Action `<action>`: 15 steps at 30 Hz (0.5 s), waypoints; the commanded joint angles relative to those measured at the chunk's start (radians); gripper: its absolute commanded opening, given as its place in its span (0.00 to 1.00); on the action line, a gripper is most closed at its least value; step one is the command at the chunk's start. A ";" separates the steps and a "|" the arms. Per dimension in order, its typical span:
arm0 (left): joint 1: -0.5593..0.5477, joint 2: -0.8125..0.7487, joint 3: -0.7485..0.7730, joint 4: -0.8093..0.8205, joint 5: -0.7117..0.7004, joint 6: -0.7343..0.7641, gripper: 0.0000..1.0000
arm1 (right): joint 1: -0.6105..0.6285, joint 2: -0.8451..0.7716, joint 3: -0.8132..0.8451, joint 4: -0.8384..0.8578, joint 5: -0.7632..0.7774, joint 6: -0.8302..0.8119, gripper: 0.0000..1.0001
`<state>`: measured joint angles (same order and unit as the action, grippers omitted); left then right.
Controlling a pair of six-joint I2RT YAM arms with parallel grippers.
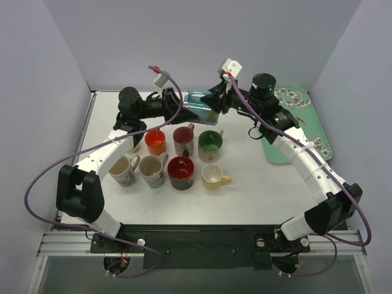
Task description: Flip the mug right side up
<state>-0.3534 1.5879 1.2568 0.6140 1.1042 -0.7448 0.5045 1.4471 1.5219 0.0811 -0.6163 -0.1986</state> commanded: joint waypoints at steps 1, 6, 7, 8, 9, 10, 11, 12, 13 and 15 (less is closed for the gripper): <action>-0.006 -0.022 -0.005 0.039 0.022 0.010 0.08 | -0.029 0.012 0.052 0.359 -0.079 0.157 0.00; 0.045 -0.048 0.007 -0.066 -0.041 0.025 0.00 | -0.069 0.029 0.041 0.346 -0.018 0.231 0.28; 0.057 -0.054 0.024 -0.112 -0.076 0.068 0.00 | -0.069 0.029 0.043 0.336 0.010 0.226 0.39; 0.080 -0.055 0.085 -0.293 -0.101 0.108 0.00 | -0.070 0.030 0.049 0.292 0.059 0.209 0.58; 0.089 -0.055 0.134 -0.409 -0.183 0.245 0.00 | -0.072 0.029 0.066 0.267 0.093 0.206 0.72; 0.102 -0.051 0.230 -0.711 -0.254 0.321 0.00 | -0.070 0.027 0.070 0.216 0.148 0.164 0.92; 0.102 -0.040 0.293 -0.837 -0.414 0.496 0.00 | -0.072 0.027 0.076 0.192 0.168 0.153 0.93; 0.100 -0.034 0.384 -1.054 -0.493 0.574 0.00 | -0.069 0.026 0.077 0.163 0.205 0.127 0.93; 0.102 -0.029 0.415 -1.200 -0.649 0.657 0.00 | -0.069 0.024 0.073 0.148 0.220 0.117 0.93; 0.111 -0.020 0.501 -1.355 -0.862 0.740 0.00 | -0.069 0.018 0.060 0.132 0.274 0.113 0.93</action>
<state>-0.2661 1.6039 1.5234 -0.2089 0.7467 -0.3767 0.4358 1.5101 1.5593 0.2192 -0.4831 -0.0517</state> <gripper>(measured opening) 0.218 0.925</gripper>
